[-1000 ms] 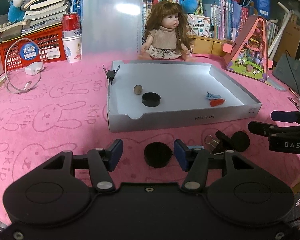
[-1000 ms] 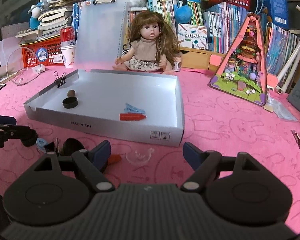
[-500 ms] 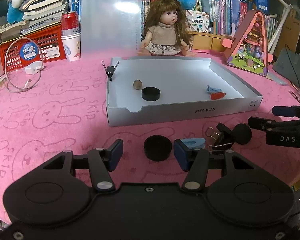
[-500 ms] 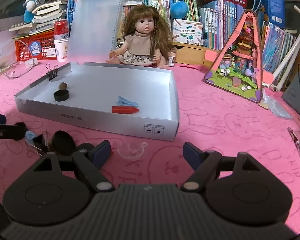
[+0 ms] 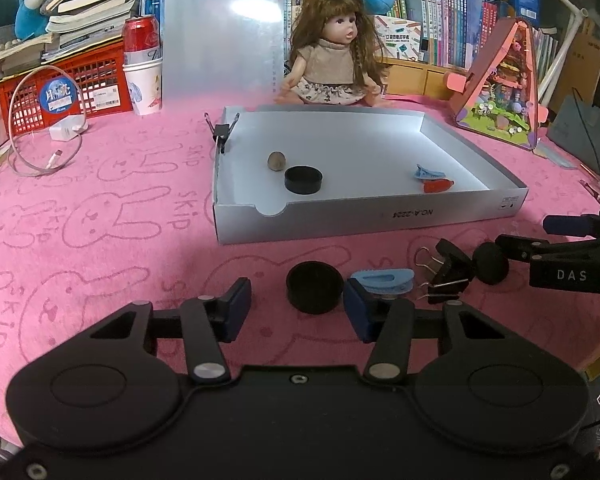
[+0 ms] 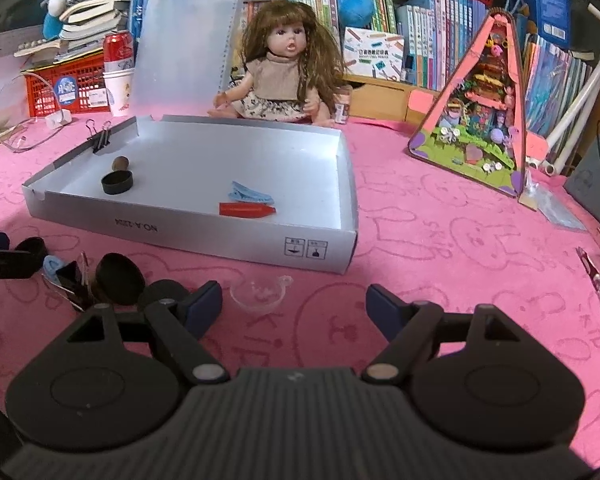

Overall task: Organize rigid objects
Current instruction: 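Withdraw both tools from the tray toward the remaining black disc and blue clip, then grasp a black disc with the left tool while the right grasps a clear plastic lid, then carry the black disc and clear lid over the tray with both tools, then open the left tool to drop the disc while the right releases the lid, then withdraw both tools from the tray toward the light-blue clip and black piece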

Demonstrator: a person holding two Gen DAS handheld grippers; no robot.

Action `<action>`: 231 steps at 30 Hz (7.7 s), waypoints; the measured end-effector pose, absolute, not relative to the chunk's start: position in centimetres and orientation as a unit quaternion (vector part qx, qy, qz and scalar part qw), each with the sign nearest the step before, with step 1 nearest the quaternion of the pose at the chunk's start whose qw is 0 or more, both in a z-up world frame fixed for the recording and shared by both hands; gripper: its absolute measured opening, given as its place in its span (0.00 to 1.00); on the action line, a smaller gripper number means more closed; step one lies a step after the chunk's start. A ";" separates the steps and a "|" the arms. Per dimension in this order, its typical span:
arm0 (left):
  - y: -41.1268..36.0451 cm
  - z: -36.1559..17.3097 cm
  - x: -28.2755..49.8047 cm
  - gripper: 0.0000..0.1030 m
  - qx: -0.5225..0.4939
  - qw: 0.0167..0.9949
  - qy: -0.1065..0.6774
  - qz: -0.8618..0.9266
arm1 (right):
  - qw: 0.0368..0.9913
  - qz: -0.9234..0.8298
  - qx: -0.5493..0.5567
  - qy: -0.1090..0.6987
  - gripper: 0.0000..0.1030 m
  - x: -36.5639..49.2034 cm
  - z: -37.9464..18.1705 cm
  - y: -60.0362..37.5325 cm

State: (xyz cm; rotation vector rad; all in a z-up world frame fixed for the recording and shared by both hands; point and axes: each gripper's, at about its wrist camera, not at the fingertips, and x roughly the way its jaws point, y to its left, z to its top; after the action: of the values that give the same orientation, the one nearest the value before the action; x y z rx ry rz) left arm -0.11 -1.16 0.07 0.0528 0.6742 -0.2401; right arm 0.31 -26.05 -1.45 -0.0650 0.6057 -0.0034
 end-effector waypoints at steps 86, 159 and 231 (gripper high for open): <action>-3.7 4.4 12.9 0.29 -0.019 0.947 0.310 -0.078 | 0.962 0.023 0.040 0.268 0.37 9.2 2.0 -24.9; -5.2 1.0 18.1 0.29 0.018 0.941 0.334 -0.057 | 0.950 0.005 0.019 0.313 0.38 14.2 -1.0 -24.5; -3.6 4.0 2.4 0.66 0.028 0.957 0.261 -0.120 | 0.968 0.078 -0.041 0.235 0.85 0.8 1.1 -24.6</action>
State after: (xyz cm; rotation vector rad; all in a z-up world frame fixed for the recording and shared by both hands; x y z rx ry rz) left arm 2.35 -3.55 4.02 0.0559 0.5299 -0.2431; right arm 0.79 -24.59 1.07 -0.0823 0.4748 0.1569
